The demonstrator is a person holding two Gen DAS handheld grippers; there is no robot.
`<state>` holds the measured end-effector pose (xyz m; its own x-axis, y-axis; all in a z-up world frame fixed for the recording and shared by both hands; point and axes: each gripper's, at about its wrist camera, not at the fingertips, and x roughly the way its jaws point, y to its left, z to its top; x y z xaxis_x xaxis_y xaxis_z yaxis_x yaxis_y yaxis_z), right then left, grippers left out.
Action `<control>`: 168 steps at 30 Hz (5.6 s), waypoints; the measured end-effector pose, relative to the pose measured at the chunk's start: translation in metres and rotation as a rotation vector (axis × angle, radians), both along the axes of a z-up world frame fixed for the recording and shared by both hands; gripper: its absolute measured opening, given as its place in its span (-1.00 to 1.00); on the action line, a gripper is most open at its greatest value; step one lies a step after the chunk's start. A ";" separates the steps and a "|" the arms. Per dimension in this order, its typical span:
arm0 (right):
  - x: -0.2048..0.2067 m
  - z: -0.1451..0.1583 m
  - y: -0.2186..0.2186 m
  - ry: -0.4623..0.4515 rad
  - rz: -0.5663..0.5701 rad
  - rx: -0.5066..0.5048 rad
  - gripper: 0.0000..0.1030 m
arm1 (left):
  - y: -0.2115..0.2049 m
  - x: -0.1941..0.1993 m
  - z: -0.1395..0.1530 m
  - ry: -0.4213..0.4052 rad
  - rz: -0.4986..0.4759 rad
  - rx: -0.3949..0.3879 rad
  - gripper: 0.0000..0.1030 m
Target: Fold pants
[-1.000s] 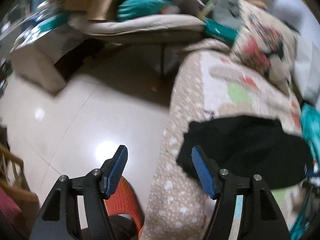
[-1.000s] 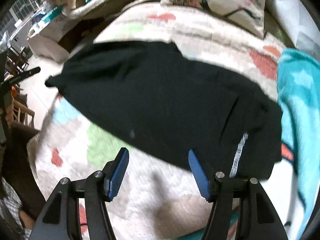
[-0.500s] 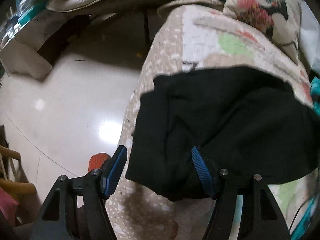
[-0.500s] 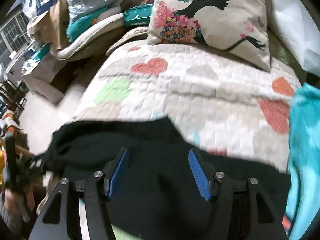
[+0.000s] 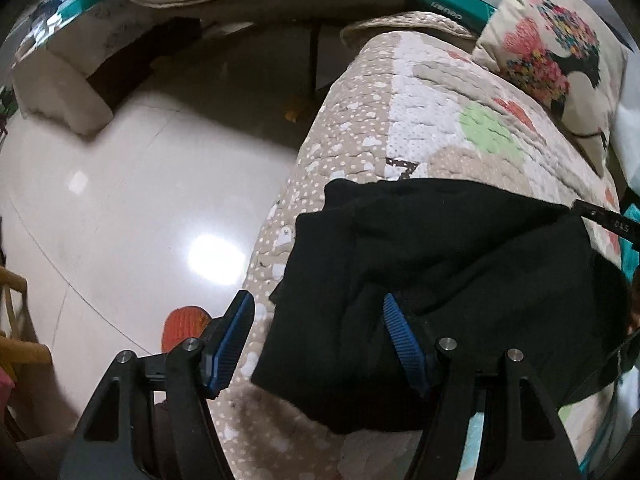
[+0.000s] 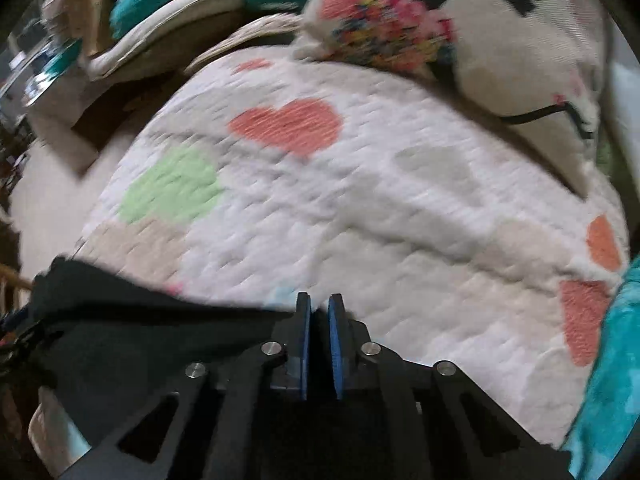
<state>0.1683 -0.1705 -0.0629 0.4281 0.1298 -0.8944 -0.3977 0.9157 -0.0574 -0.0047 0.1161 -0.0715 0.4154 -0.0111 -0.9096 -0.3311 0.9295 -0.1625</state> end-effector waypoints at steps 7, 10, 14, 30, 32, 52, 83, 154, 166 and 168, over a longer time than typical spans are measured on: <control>0.006 0.006 -0.024 -0.086 -0.125 -0.097 -0.97 | 0.030 0.002 0.013 -0.049 0.118 -0.017 0.30; -0.013 0.023 -0.010 -0.087 -0.057 -0.004 -0.94 | 0.052 0.005 0.022 -0.063 0.196 -0.025 0.30; -0.040 0.039 0.049 -0.027 0.131 0.128 -0.29 | 0.083 0.012 0.052 -0.096 0.272 -0.061 0.28; -0.133 -0.029 0.288 0.026 0.678 -0.207 -0.61 | 0.160 -0.014 0.086 -0.241 0.440 -0.189 0.28; -0.123 -0.022 0.289 0.016 0.632 -0.185 -0.66 | 0.159 -0.016 0.091 -0.260 0.436 -0.182 0.28; -0.118 0.041 0.063 -0.058 -0.011 0.119 0.12 | 0.072 0.003 0.072 -0.212 0.201 -0.118 0.28; -0.158 0.049 -0.069 -0.236 -0.310 0.091 0.22 | 0.128 -0.045 -0.046 -0.084 0.398 -0.540 0.44; -0.120 0.090 -0.100 -0.144 -0.121 0.250 -0.19 | -0.141 -0.051 0.079 -0.176 -0.392 -0.379 -0.06; -0.125 0.001 -0.054 0.192 -0.111 0.359 -0.34 | -0.085 -0.055 0.078 -0.162 -0.162 -0.287 -0.05; -0.128 0.011 -0.058 0.176 -0.134 0.364 -0.29 | -0.088 -0.047 0.071 -0.155 -0.165 -0.272 -0.05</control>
<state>0.0404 -0.2285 -0.0520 0.3075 0.4041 -0.8615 -0.2490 0.9080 0.3370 -0.0516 0.0282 -0.0004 0.5206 -0.3225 -0.7905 -0.1322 0.8843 -0.4478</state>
